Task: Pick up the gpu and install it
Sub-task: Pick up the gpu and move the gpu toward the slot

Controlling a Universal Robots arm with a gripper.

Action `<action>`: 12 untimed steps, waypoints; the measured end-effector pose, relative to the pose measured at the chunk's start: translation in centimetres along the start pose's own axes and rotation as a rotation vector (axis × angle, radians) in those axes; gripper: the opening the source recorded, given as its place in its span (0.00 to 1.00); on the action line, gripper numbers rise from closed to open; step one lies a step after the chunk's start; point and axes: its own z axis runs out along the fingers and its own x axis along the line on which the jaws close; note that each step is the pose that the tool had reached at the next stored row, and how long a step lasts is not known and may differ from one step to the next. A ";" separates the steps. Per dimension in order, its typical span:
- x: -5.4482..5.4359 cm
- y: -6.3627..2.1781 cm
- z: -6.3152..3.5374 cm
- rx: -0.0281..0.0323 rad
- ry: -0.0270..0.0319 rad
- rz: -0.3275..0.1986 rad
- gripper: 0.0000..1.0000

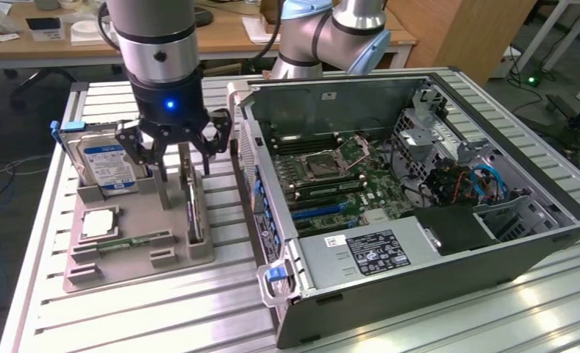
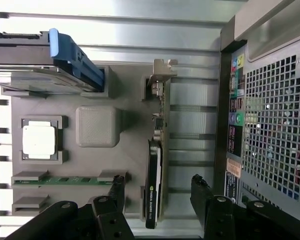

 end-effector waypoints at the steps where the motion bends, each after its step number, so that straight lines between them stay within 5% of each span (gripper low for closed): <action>1: 0.0 0.00 0.09 0.0000 0.0001 0.000 0.65; 12: 0.0 -0.04 1.17 0.0000 0.0000 0.000 0.65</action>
